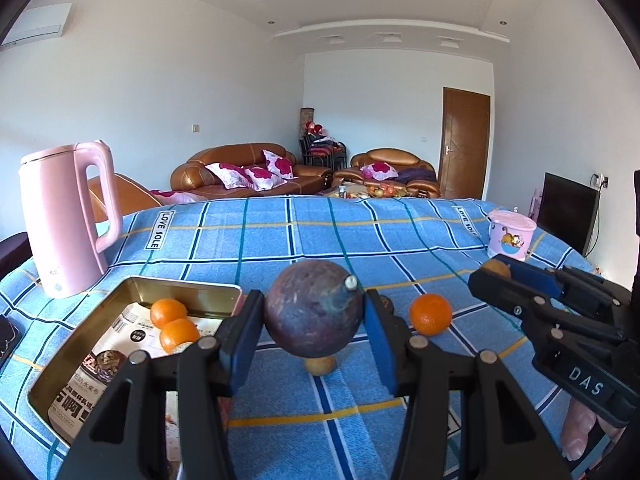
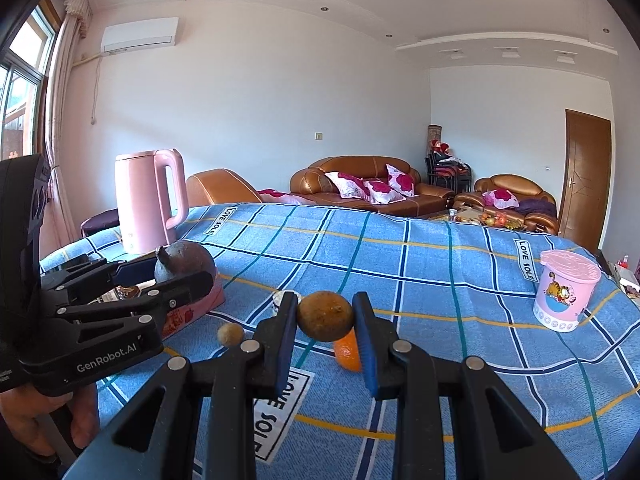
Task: Organize fruits
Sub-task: 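Lift the purple fruit with the left tool while the right tool lifts the brown fruit, then carry the purple and brown fruits over the tin with the left and right tools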
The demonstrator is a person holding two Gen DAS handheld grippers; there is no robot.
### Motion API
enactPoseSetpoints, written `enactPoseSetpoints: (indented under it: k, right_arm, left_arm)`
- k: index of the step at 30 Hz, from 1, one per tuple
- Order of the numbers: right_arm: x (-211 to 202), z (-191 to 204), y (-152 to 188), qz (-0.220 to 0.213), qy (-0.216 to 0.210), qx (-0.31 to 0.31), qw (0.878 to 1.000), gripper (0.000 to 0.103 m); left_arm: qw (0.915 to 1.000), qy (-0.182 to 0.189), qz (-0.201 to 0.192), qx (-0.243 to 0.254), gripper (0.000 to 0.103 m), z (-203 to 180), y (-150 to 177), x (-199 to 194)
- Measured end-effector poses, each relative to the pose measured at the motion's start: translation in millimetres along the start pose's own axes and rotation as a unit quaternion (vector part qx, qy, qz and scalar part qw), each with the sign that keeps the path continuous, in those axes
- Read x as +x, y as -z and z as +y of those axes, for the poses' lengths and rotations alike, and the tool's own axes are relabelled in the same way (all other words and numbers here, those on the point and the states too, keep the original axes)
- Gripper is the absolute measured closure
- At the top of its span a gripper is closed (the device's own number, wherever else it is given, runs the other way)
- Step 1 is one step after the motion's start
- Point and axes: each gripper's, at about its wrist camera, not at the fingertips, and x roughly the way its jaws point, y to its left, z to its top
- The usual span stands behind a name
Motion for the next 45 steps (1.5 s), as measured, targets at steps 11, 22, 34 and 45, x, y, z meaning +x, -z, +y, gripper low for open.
enactPoseSetpoints:
  k: [11, 22, 34, 45]
  right_arm:
    - [9, 43, -14, -0.003, -0.043, -0.022, 0.999, 0.073]
    - [19, 76, -24, -0.002, -0.077, -0.049, 0.996, 0.073]
    - [32, 109, -31, 0.002, -0.108, -0.078, 0.991, 0.073]
    - [46, 134, -37, 0.007, -0.133, -0.089, 0.987, 0.073]
  left_arm:
    - [0.9994, -0.028, 0.010, -0.020, 0.051, 36, 4, -13]
    - [0.9976, -0.054, 0.019, -0.040, 0.051, 65, 8, -18]
    - [0.9939, -0.095, 0.026, -0.050, 0.051, 96, 10, -24]
    - [0.9903, -0.123, 0.033, -0.056, 0.051, 119, 15, -27]
